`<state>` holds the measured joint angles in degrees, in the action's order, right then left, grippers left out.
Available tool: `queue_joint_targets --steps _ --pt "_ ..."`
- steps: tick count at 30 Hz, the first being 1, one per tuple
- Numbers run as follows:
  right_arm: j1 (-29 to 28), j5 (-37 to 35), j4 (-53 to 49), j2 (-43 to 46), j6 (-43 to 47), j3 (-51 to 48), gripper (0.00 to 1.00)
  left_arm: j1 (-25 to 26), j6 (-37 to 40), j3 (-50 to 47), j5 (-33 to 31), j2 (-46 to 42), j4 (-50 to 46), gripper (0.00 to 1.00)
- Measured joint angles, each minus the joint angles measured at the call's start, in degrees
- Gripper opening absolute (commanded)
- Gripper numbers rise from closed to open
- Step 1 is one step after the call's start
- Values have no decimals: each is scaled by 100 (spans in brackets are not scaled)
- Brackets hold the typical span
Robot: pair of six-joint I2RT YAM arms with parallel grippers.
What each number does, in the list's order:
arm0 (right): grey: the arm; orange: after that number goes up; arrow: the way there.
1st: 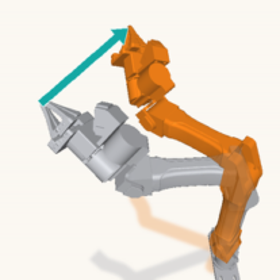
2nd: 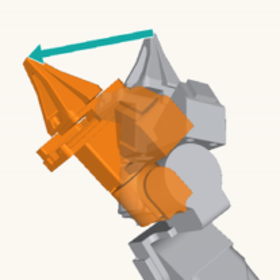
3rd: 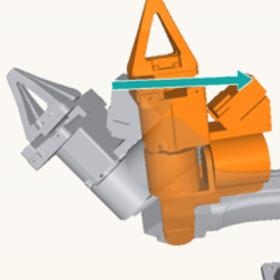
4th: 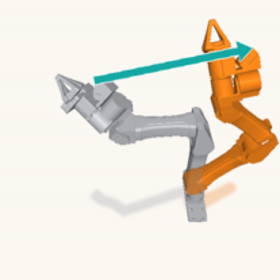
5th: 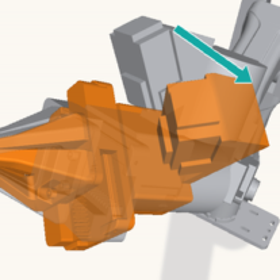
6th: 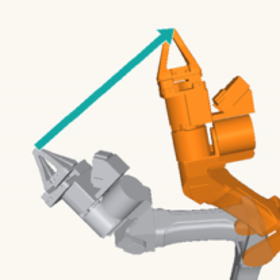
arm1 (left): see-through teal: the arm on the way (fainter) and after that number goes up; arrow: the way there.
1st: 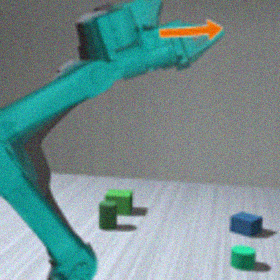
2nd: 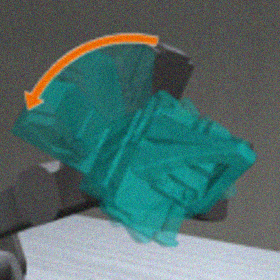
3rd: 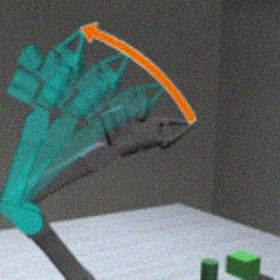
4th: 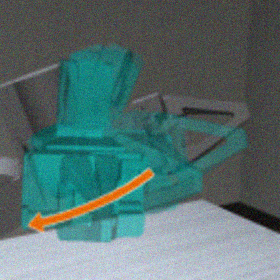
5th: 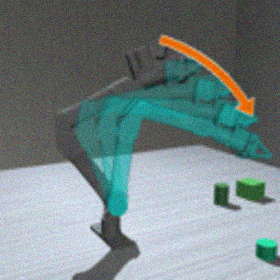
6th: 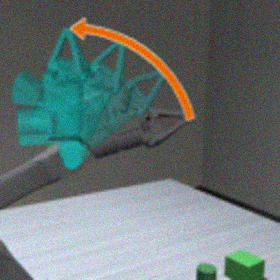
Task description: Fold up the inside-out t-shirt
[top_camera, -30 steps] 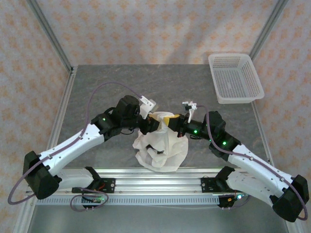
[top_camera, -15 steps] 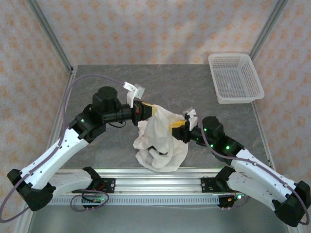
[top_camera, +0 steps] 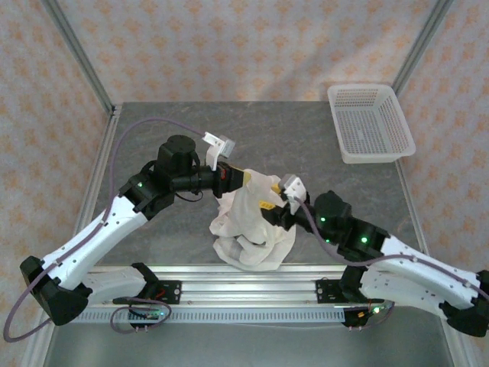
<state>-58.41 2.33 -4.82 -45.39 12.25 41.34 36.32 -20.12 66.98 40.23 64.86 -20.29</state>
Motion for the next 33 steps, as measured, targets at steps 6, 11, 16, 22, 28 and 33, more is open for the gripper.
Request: queue_joint_targets --steps 6,11,16,22,28,33 --pt "-4 -730 304 -850 352 2 0 -4 0 0 -79 17 -15 0" --pt "184 -136 162 -595 87 2 0 -164 50 -15 -542 -13 -271 0" --pt "442 1270 175 17 -638 2 0 -378 249 -85 -1207 155 -664 0" --pt "601 2026 610 24 -1318 -94 0 -387 358 -334 -1263 564 -671 57" --pt "787 2037 817 -7 -1552 -186 0 -407 560 -892 -787 120 -599 69" --pt "800 2022 896 -105 -1611 -186 0 -407 439 -973 -407 44 -485 57"
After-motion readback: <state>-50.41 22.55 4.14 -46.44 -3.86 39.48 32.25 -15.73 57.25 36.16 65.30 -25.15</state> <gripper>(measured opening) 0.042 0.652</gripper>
